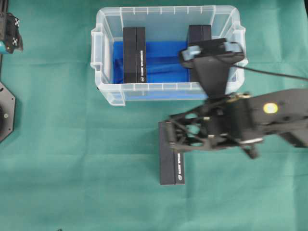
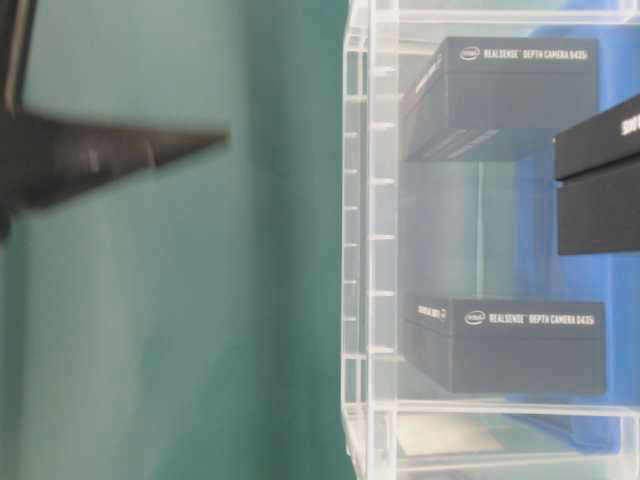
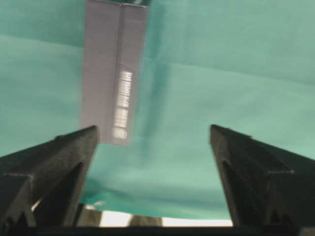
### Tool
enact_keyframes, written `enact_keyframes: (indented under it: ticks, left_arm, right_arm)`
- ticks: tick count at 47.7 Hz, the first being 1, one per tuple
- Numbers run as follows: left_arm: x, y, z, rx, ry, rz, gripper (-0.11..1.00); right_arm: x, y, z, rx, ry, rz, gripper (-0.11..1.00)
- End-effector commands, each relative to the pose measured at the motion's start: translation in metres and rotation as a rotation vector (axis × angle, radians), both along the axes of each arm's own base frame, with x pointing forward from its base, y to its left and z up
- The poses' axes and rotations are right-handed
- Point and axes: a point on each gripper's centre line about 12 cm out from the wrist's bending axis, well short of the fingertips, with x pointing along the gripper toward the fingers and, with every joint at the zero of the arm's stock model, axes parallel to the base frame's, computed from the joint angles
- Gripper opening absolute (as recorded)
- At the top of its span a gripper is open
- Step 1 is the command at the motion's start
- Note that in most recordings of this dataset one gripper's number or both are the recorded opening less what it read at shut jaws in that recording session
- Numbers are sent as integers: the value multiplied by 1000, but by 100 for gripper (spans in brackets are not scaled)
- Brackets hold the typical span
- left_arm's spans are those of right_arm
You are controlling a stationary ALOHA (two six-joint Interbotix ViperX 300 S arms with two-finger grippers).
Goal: Take out the box from the case.
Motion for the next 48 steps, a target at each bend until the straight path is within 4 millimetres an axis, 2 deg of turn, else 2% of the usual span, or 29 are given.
enact_keyframes:
  ticks: [1, 17, 29, 38, 48]
  left_arm:
    - [0, 0, 8, 3, -26, 10, 92]
    - [0, 0, 8, -1, -29, 23, 92]
    - [0, 1, 8, -1, -29, 24, 92]
    - [1, 0, 8, -1, -29, 23, 92]
    - [2, 1, 7, -1, -28, 22, 92]
  right_arm:
    - [-24, -1, 14, 6, -31, 10, 91]
    - [-106, -15, 6, 9, -31, 11, 91]
    - [-157, -28, 5, 13, -43, 9, 91]
    - [-174, -33, 2, 12, -38, 6, 91]
    - [-172, -33, -2, 8, -27, 13, 91]
